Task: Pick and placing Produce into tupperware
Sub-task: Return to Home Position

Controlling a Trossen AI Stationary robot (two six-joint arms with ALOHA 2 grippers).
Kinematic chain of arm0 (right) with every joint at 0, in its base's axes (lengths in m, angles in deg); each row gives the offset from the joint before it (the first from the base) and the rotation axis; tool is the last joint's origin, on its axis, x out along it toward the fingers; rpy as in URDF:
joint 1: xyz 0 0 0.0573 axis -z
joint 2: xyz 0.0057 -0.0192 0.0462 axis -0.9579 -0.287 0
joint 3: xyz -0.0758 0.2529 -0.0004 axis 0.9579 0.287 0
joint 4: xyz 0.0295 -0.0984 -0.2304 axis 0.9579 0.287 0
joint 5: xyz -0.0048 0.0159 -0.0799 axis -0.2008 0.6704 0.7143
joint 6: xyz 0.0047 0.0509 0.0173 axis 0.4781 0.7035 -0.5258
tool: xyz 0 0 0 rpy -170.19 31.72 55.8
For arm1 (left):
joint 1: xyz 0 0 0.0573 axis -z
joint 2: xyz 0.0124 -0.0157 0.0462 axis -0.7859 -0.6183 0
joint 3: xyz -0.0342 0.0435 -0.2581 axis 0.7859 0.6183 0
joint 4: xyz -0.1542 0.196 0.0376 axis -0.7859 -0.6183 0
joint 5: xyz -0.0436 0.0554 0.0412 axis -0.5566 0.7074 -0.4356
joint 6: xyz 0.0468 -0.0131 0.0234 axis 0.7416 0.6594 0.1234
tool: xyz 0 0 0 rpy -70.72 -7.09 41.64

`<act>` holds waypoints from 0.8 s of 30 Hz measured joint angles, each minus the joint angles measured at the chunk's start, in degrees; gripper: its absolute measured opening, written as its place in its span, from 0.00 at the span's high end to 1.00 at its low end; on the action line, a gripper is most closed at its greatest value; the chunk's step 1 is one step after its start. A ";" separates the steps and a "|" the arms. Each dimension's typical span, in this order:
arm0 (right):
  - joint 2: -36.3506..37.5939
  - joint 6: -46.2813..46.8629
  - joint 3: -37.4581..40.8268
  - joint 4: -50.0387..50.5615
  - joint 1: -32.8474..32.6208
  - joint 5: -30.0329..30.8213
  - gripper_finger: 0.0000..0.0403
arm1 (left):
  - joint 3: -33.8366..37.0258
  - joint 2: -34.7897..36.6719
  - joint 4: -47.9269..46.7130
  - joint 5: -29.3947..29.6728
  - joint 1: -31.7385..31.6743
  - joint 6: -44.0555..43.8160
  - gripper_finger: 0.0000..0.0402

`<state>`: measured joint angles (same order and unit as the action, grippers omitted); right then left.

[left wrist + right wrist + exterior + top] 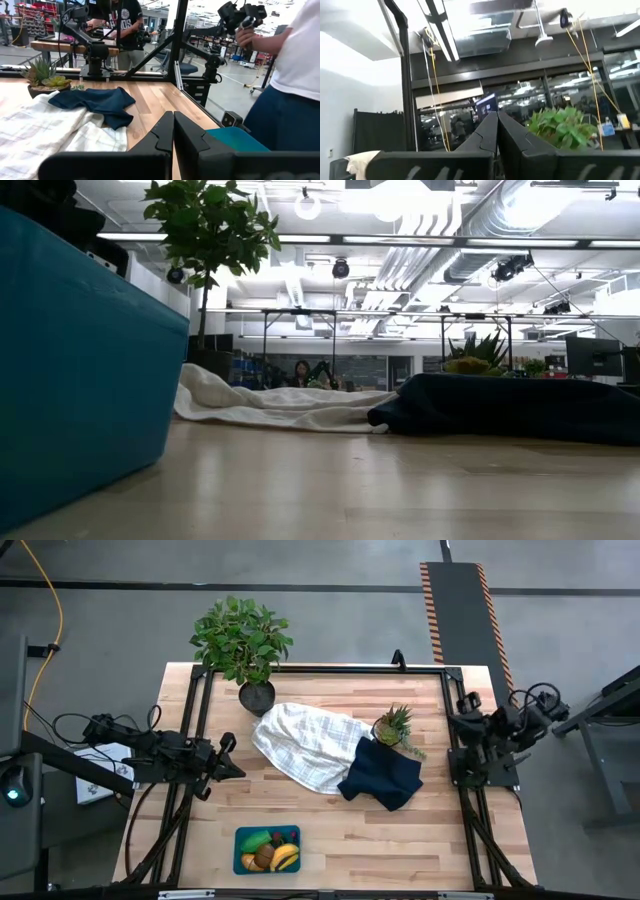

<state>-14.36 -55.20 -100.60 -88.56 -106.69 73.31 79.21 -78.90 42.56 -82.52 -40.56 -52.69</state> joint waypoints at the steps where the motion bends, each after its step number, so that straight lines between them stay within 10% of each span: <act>1: 1.71 -0.75 0.00 1.49 0.00 -0.48 1.00 | 0.00 0.00 0.00 -0.01 0.00 -0.01 1.00; 12: 14.01 2.53 -0.01 21.99 0.02 -2.13 1.00 | 0.00 0.01 0.02 -0.01 0.00 -0.02 1.00; 24: 13.97 -0.74 14.81 2.32 0.03 1.36 1.00 | 0.00 0.02 0.05 -0.02 0.00 -0.06 1.00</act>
<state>-0.39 -55.94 -85.78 -86.24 -106.66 74.67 79.21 -78.88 42.61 -82.55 -40.56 -52.74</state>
